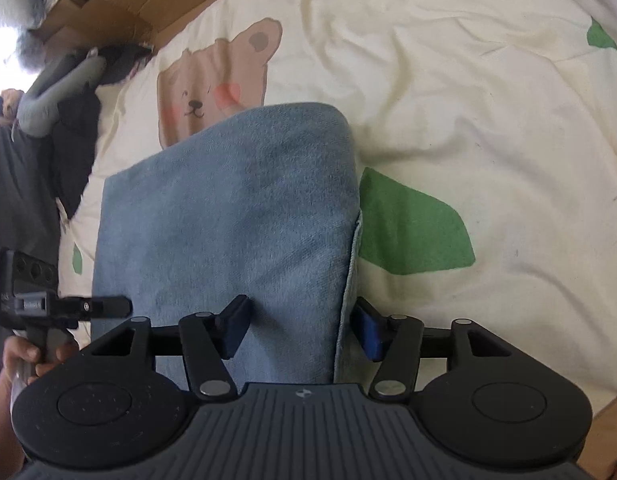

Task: Fold clothes
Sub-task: 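Lift the gripped denim stack off the duvet with both tools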

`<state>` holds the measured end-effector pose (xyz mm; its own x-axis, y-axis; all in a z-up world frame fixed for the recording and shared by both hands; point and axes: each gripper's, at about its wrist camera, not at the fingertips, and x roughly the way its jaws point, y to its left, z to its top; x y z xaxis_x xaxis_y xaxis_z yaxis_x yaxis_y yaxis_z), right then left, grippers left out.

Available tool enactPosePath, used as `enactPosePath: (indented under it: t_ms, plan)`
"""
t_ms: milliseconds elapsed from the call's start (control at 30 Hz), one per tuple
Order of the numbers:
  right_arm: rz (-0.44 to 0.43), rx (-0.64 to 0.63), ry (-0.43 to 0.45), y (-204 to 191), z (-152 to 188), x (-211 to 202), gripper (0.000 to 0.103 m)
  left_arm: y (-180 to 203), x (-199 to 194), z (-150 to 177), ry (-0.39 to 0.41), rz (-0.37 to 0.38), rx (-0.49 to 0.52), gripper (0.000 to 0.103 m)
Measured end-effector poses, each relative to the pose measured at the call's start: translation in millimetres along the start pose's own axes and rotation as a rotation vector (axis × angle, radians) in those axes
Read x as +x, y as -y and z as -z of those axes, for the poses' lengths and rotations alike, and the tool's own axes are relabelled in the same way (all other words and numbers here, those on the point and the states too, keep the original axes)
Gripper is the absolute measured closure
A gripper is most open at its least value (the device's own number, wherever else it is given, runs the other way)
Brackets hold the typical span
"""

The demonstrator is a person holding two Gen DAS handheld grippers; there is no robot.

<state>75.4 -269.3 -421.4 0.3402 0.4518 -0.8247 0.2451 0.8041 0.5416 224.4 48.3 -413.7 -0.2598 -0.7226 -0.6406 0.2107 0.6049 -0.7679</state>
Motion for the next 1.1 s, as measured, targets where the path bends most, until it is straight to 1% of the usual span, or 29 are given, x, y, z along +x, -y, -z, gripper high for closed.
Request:
enactPosePath:
  t_ms: [33, 67, 100, 133, 167, 200, 233, 267, 300, 333, 400, 433, 533, 633, 667, 733, 833, 1000, 1100]
  plan:
    - [-0.005, 0.006, 0.005, -0.1, -0.9, 1.7, 0.038, -0.8, 0.4, -0.7, 0.001, 0.009, -0.004, 0.029]
    - [-0.013, 0.010, 0.007, -0.9, -1.8, 3.4, 0.039, -0.8, 0.9, -1.4, 0.001, 0.016, -0.004, 0.031]
    - [-0.020, 0.013, 0.006, -2.3, -2.7, 5.3, 0.039, -0.3, 1.6, -2.0, 0.002, 0.024, -0.002, 0.039]
    - [-0.024, 0.008, 0.001, -4.8, -3.8, 7.3, 0.039, 1.0, 1.9, -2.4, -0.001, 0.022, 0.003, 0.040]
    - [-0.020, -0.002, -0.002, -7.2, -4.2, 7.6, 0.040, 3.3, 1.8, -2.8, -0.006, 0.016, 0.014, 0.042]
    - [-0.017, -0.010, -0.006, -9.1, -4.7, 7.3, 0.043, 4.6, -0.1, -3.1, -0.010, 0.019, 0.017, 0.046]
    - [-0.018, -0.013, -0.010, -9.8, -5.3, 5.1, 0.050, 5.1, -2.6, -3.3, -0.013, 0.026, 0.016, 0.051]
    - [-0.023, -0.013, -0.013, -10.0, -6.6, 1.8, 0.059, 5.0, -5.1, -2.8, -0.014, 0.032, 0.013, 0.053]
    - [-0.031, -0.015, -0.014, -10.0, -8.1, -2.5, 0.064, 4.6, -7.6, -2.1, -0.015, 0.037, 0.009, 0.055]
    - [-0.041, -0.016, -0.014, -10.3, -9.5, -6.2, 0.068, 5.8, -8.9, -1.0, -0.014, 0.034, 0.014, 0.055]
    - [-0.056, -0.025, -0.017, -10.9, -10.2, -9.3, 0.068, 7.9, -9.3, 0.4, -0.013, 0.021, 0.027, 0.054]
    - [-0.059, -0.026, -0.020, -10.4, -10.1, -9.9, 0.068, 7.2, -8.5, 0.2, -0.013, 0.015, 0.026, 0.051]
    - [-0.062, 0.000, -0.031, -4.4, -9.7, -5.0, 0.064, 5.1, -6.0, -0.5, -0.014, -0.005, 0.023, 0.046]
    - [-0.074, 0.014, -0.045, 0.3, -10.1, 1.1, 0.056, 5.9, -4.2, -0.8, -0.021, -0.015, 0.040, 0.043]
    - [-0.080, 0.019, -0.052, 2.3, -9.5, 2.9, 0.048, 5.9, -4.1, -0.9, -0.024, -0.016, 0.046, 0.043]
    - [-0.093, 0.029, -0.067, 6.5, -8.4, 6.5, 0.046, 4.3, -2.1, -1.5, -0.034, -0.012, 0.046, 0.038]
    - [-0.112, 0.041, -0.075, 10.4, -8.0, 11.1, 0.045, 5.0, 3.7, -2.3, -0.049, 0.002, 0.053, 0.035]
    - [-0.138, 0.058, -0.070, 9.8, -9.9, 19.6, 0.044, 9.3, 10.2, -3.4, -0.065, 0.021, 0.068, 0.033]
    - [-0.145, 0.058, -0.065, 5.7, -11.4, 23.5, 0.041, 11.2, 11.4, -4.5, -0.072, 0.020, 0.068, 0.034]
